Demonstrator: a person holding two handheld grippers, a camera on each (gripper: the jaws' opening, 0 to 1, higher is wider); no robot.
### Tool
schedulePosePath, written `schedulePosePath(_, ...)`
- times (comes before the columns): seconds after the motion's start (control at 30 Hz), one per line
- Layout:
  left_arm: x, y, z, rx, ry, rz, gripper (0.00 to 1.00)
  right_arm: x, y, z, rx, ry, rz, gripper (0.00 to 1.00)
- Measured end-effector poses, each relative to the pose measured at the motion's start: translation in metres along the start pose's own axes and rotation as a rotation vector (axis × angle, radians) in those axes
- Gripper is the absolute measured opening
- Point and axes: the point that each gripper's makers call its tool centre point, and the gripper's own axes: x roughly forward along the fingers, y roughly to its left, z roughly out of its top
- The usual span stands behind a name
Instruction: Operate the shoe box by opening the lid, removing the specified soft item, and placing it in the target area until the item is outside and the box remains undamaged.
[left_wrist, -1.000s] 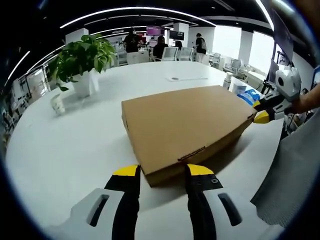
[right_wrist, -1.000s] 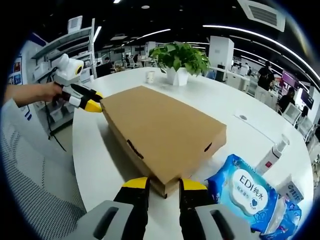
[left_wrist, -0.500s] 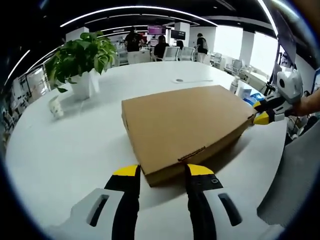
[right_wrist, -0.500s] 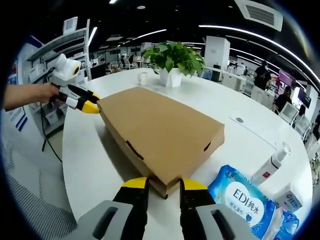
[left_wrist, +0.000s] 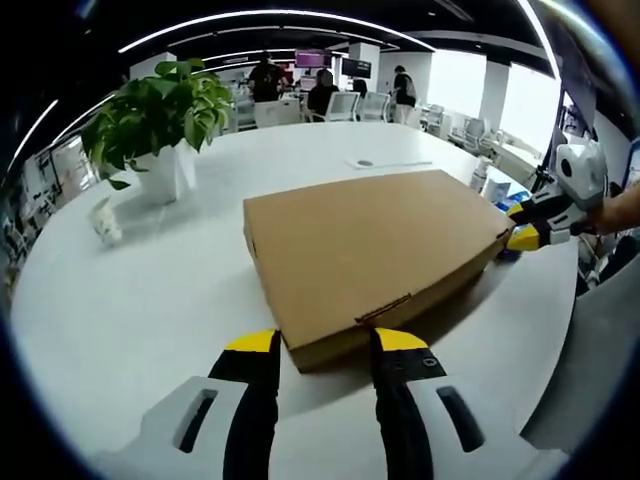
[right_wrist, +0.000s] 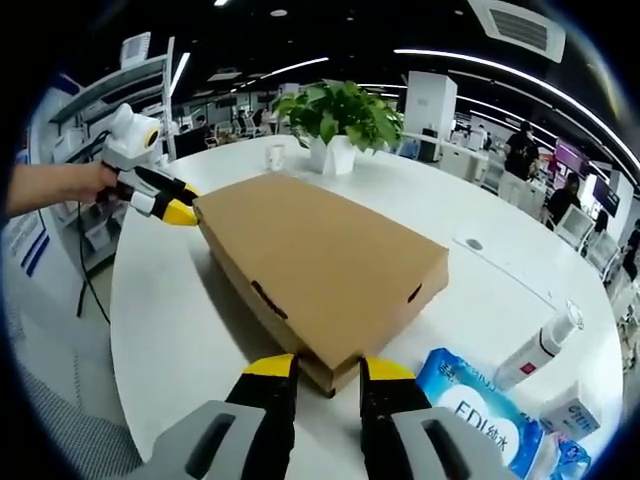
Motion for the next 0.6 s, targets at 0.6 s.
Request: schedulePosePath(0.6,0.0028,-0.0023,0.0008,-0.003,0.001,0.007,0.40,-0.0010,-0.0024,0.0023,0.027,-0.017,0.009,0.21)
